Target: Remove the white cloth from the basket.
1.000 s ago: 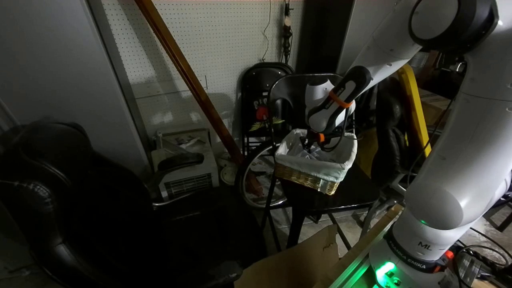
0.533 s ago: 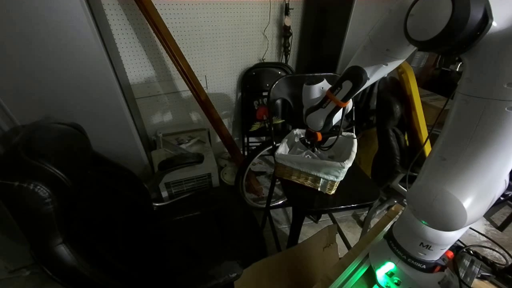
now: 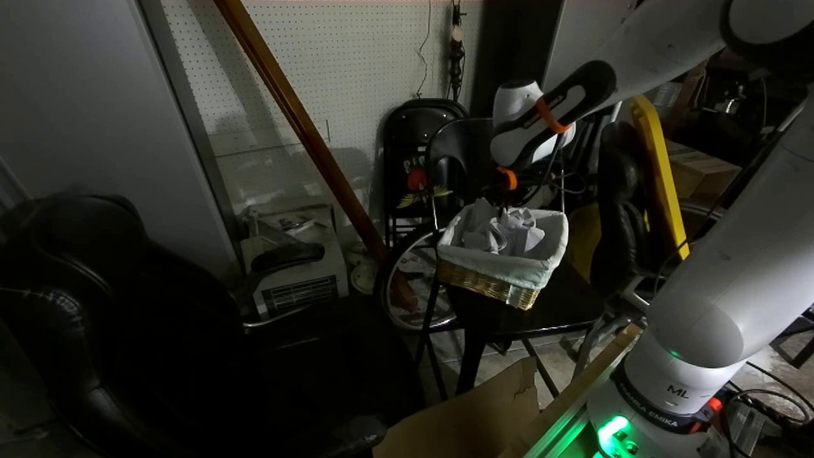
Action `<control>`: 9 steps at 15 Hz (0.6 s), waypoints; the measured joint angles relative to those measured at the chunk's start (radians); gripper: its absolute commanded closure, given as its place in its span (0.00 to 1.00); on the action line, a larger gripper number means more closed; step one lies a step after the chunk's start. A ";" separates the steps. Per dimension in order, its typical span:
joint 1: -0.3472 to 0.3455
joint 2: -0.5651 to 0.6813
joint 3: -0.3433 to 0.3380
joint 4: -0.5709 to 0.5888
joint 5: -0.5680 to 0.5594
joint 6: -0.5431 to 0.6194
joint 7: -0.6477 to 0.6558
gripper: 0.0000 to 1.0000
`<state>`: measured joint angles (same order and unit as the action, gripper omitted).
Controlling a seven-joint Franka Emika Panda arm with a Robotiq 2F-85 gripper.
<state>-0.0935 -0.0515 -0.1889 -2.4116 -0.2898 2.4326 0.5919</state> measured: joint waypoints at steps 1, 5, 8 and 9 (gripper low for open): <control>-0.003 -0.052 0.004 0.004 0.020 -0.022 -0.005 0.98; -0.029 -0.233 0.027 0.044 0.085 -0.066 -0.007 0.98; -0.050 -0.326 0.041 0.082 0.143 -0.062 -0.008 0.98; -0.060 -0.347 0.046 0.092 0.157 -0.057 -0.008 0.98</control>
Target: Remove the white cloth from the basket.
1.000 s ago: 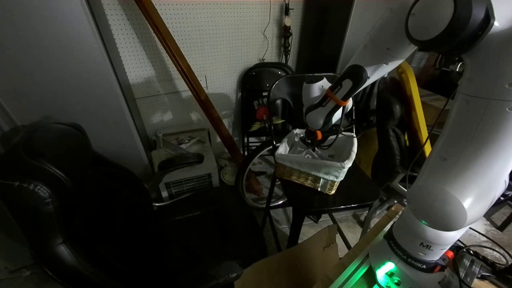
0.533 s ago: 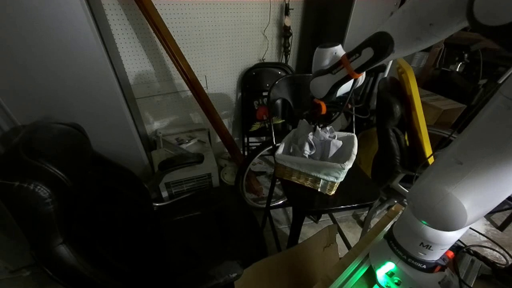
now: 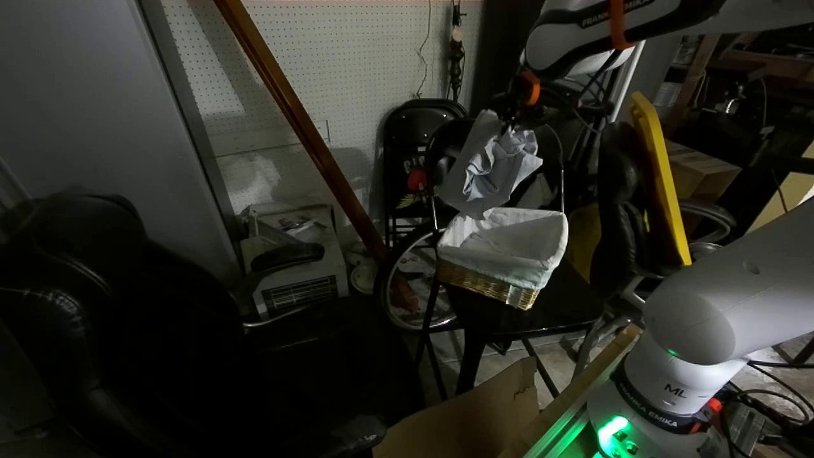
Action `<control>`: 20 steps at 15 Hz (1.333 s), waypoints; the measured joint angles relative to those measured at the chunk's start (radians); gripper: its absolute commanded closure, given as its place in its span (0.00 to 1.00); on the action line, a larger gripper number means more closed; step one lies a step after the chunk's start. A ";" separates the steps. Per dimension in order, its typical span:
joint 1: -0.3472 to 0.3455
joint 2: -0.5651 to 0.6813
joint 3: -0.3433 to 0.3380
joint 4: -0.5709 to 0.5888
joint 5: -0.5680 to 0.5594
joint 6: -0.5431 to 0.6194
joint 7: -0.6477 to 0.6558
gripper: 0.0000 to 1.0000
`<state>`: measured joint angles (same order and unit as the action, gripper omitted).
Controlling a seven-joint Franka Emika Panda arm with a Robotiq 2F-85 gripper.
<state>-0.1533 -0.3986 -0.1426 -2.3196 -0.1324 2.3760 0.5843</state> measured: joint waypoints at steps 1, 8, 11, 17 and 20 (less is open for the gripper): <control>-0.012 -0.017 0.005 0.008 0.007 0.009 0.004 0.98; -0.132 -0.030 0.043 0.018 0.007 0.048 0.057 0.98; -0.190 -0.001 0.055 0.011 -0.025 0.056 0.097 0.98; -0.277 0.091 0.079 -0.026 -0.208 0.098 0.272 0.98; -0.284 0.147 0.078 -0.037 -0.284 0.099 0.356 0.98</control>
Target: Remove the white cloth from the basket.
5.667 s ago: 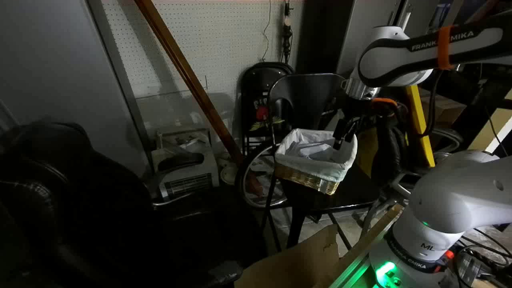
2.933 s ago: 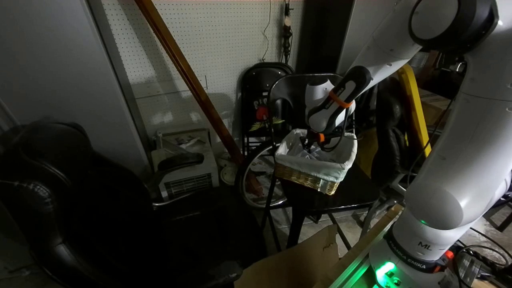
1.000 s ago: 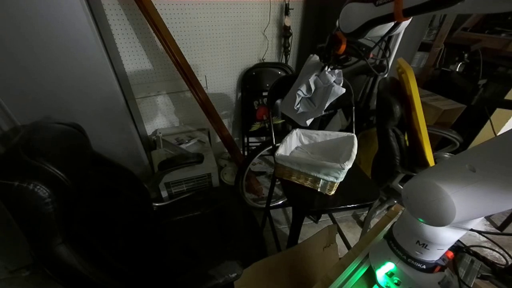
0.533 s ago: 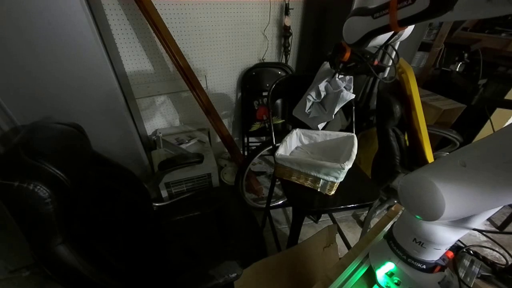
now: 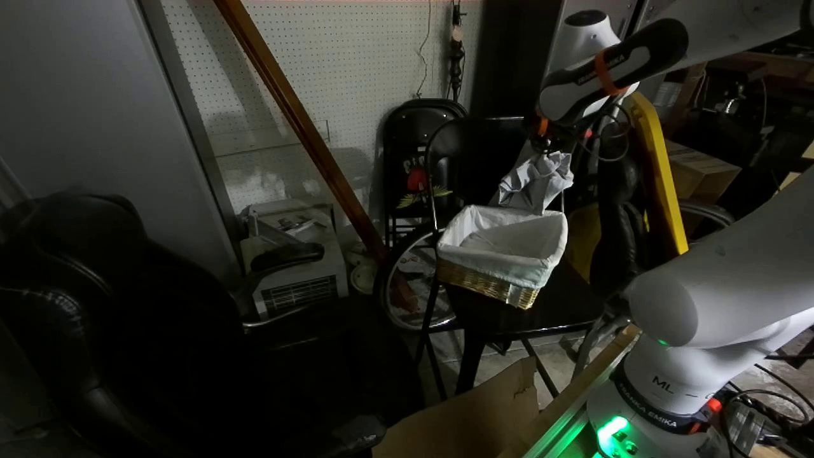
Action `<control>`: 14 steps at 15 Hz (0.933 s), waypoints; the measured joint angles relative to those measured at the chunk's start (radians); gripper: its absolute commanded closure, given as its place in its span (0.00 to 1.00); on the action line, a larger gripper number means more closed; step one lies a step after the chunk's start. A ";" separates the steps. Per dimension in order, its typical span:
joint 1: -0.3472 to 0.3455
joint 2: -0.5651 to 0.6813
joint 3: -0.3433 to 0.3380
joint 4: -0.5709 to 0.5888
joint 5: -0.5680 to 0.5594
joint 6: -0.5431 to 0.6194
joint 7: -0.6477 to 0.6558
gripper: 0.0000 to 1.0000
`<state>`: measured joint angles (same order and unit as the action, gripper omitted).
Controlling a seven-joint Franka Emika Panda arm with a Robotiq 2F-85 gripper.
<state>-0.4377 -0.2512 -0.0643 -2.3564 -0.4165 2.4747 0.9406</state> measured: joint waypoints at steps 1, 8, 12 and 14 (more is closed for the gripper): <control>0.000 0.023 0.000 0.000 -0.020 0.000 0.023 0.98; 0.018 0.206 -0.044 0.017 -0.135 -0.003 0.160 0.98; 0.048 0.283 -0.114 0.055 -0.151 -0.003 0.181 0.98; 0.067 0.316 -0.141 0.068 -0.150 -0.004 0.181 0.98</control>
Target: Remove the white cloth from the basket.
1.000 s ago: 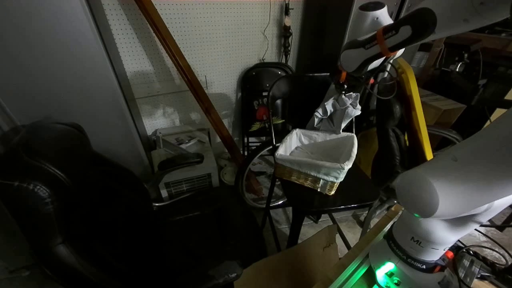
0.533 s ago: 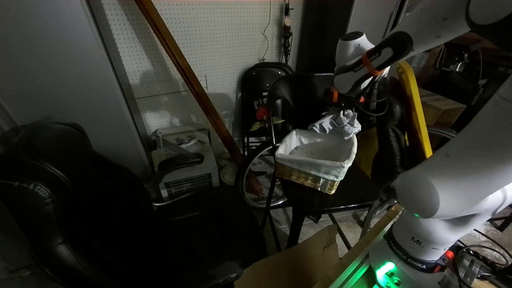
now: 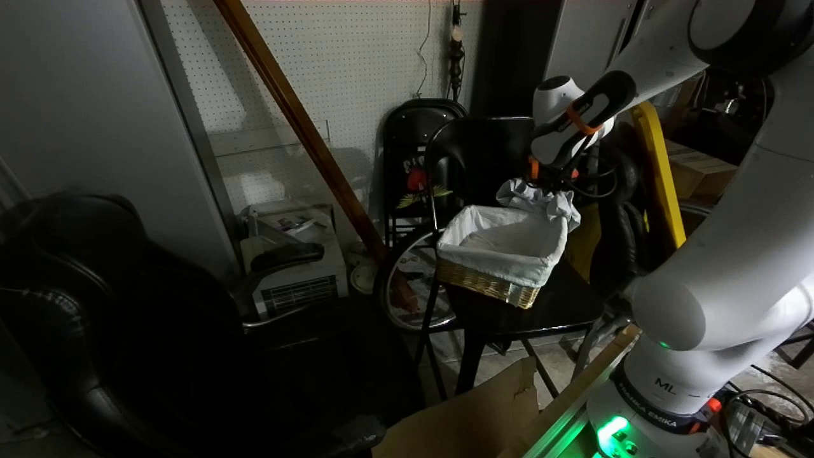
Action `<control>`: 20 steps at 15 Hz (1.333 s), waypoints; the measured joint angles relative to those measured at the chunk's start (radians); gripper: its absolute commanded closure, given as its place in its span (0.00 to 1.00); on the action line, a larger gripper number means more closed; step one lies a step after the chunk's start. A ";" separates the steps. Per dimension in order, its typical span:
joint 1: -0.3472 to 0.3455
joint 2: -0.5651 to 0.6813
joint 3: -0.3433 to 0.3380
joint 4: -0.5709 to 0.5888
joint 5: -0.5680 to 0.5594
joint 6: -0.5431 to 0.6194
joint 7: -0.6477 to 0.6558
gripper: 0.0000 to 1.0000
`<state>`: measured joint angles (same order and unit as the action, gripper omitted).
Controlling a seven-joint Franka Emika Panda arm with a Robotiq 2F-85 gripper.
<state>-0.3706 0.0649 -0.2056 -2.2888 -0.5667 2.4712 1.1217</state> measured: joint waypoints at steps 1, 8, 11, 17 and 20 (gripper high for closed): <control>0.010 0.016 -0.011 0.005 0.002 0.000 0.000 0.98; 0.068 0.108 -0.060 0.037 0.017 -0.017 -0.003 0.55; 0.083 0.115 -0.076 0.048 0.031 -0.029 -0.009 0.35; 0.098 0.022 -0.087 0.052 0.039 -0.094 -0.048 0.00; 0.099 -0.052 -0.083 0.043 0.066 -0.117 -0.105 0.00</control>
<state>-0.2712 0.0126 -0.2889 -2.2454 -0.5007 2.3538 1.0163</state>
